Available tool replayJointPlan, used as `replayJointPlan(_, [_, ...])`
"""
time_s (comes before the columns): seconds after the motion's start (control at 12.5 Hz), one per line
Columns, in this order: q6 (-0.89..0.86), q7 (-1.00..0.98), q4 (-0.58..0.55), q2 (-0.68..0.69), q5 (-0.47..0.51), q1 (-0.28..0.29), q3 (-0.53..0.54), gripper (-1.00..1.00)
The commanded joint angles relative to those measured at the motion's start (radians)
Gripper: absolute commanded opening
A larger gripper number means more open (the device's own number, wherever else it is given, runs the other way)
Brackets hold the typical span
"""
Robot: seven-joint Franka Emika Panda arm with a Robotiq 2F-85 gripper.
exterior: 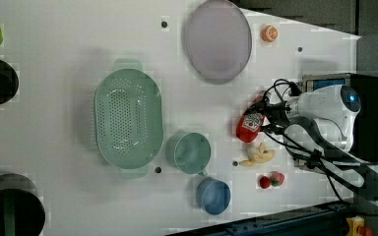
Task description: Pick Ketchup from oven and place it on table.
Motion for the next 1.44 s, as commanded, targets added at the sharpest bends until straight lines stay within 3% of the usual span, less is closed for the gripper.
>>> replayJointPlan(0.08, [-0.008,0.044,0.052,-0.074,0.025,-0.016,0.01,1.0])
replayJointPlan(0.4, [-0.135,0.076,0.154,-0.235,0.025,-0.016,0.008,1.0])
replayJointPlan(0.64, [-0.416,0.076,0.358,-0.358,0.023,-0.016,0.005,1.0])
replayJointPlan(0.72, [-0.499,0.076,0.445,-0.366,0.021,-0.018,0.002,1.0])
replayJointPlan(0.96, [-0.639,0.082,0.563,-0.365,0.016,-0.018,-0.002,1.0])
replayJointPlan(1.28, [-0.899,0.082,0.667,-0.366,-0.003,-0.02,-0.01,1.0])
replayJointPlan(1.44, [-0.917,0.082,0.671,-0.365,-0.003,-0.02,-0.01,1.0])
